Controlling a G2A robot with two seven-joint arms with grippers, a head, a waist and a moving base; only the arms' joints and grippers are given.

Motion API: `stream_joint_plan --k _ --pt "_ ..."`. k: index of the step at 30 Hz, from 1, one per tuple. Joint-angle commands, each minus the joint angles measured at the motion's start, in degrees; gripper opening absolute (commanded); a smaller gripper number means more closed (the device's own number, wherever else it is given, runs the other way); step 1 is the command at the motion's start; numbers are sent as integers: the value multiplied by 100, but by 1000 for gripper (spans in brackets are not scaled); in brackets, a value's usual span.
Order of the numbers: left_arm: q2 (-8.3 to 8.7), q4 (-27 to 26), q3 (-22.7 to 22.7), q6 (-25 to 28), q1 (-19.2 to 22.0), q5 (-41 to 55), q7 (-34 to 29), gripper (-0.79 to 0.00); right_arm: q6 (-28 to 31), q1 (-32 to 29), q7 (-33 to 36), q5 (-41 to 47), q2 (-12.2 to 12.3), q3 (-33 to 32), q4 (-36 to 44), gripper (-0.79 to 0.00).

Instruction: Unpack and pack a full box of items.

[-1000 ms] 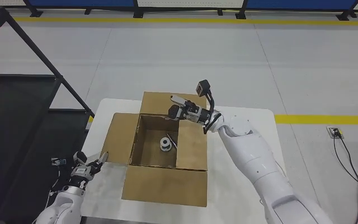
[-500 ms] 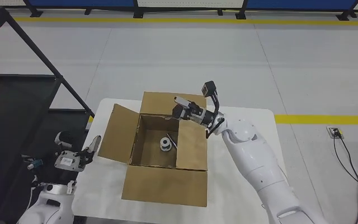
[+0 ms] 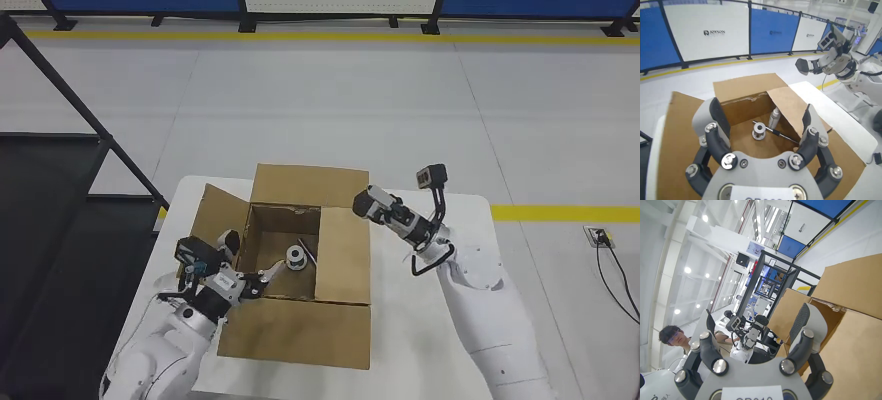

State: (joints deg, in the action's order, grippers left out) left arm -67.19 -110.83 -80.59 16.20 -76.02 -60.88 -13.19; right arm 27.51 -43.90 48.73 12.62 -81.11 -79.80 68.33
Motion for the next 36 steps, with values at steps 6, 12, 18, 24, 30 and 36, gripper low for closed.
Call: stream_joint_plan --k 6,12,18,24,30,36 --pt "-122 1179 759 -35 1001 1048 -1212 0 -82 -1012 -288 -13 191 -736 834 0" --pt "-195 1984 1124 298 1658 2108 -2143 0 -99 -1512 -386 149 292 -1113 1119 0" --pt "-260 2595 1434 498 2114 2946 -2784 0 -136 -1632 -374 231 365 -1262 1113 0" --pt "-330 2921 1709 543 2380 3442 -2962 0 -194 -1580 -307 287 427 -1311 999 0" --pt "-344 2743 1796 625 2424 3627 -2960 0 -202 -1503 -243 359 480 -1311 879 0" --pt "-321 2241 1856 779 2300 3363 -2836 0 -206 -1374 -163 505 526 -1294 661 0"
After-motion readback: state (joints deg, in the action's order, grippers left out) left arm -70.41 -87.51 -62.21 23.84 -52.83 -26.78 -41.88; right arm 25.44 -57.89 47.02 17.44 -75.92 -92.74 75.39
